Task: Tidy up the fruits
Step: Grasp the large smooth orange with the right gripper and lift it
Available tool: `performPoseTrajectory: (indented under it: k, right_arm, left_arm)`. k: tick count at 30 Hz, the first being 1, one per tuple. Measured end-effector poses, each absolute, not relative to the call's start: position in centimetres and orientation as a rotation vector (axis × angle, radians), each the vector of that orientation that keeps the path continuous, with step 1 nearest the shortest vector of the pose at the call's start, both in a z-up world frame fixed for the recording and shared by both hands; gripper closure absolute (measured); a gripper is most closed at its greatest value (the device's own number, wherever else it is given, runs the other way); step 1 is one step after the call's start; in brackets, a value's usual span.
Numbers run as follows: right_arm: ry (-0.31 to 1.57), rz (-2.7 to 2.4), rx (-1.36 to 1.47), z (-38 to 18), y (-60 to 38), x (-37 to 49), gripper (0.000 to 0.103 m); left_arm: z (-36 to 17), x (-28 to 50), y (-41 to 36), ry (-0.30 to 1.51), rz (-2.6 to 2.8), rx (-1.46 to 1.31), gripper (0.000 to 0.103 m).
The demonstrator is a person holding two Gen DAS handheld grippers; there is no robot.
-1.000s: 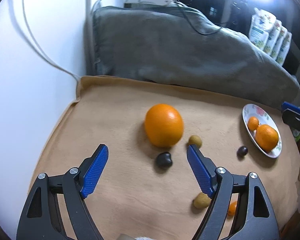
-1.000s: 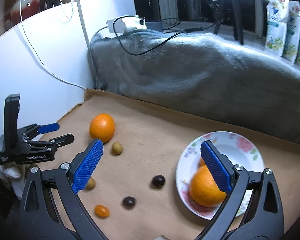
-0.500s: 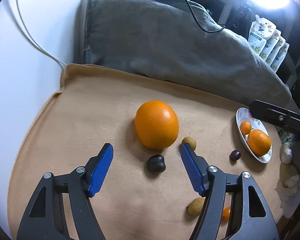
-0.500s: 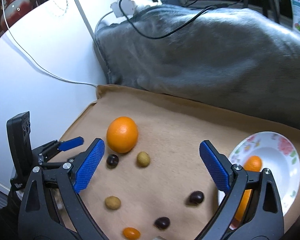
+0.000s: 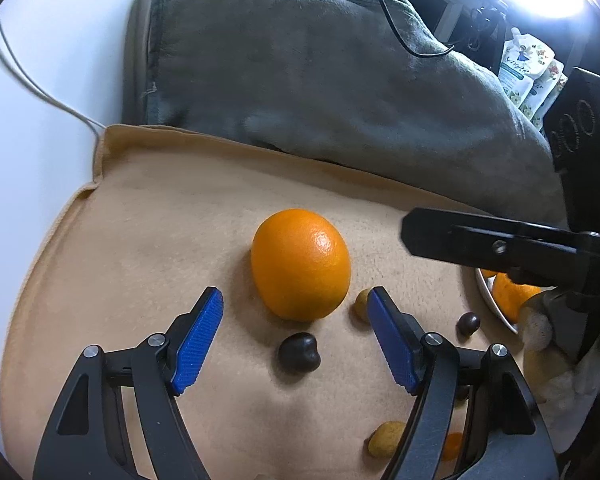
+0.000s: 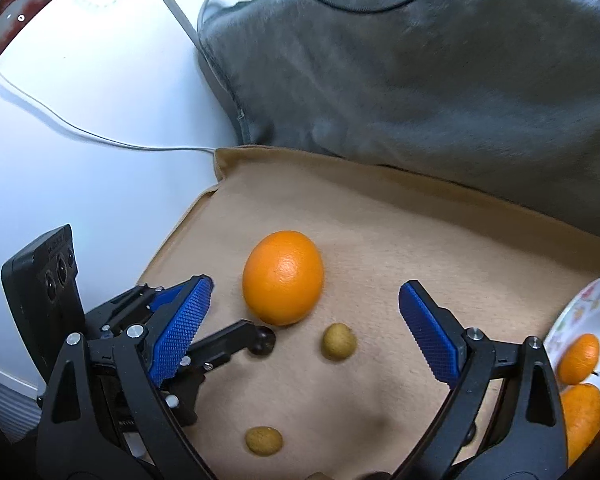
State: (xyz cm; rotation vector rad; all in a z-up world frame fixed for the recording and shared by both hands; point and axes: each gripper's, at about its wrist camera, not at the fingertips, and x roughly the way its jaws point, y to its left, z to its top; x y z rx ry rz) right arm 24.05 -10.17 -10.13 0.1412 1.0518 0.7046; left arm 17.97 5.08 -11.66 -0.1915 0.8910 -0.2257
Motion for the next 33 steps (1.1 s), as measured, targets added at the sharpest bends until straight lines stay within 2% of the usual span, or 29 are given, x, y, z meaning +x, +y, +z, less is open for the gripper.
performPoseTrajectory:
  k: [5,33]
  right_arm:
    - [1.106,0.727,0.195,-11.6,-9.2,25.3,0.006]
    - [1.246,0.782,0.347,-15.3,-7.4,27.3,0.033]
  left_arm:
    - [-12.0,18.5,5.3,0.898,-0.245,-0.225,0.028]
    - [-13.8,21.0,3.4,0.952,-0.300,-0.266,0.031]
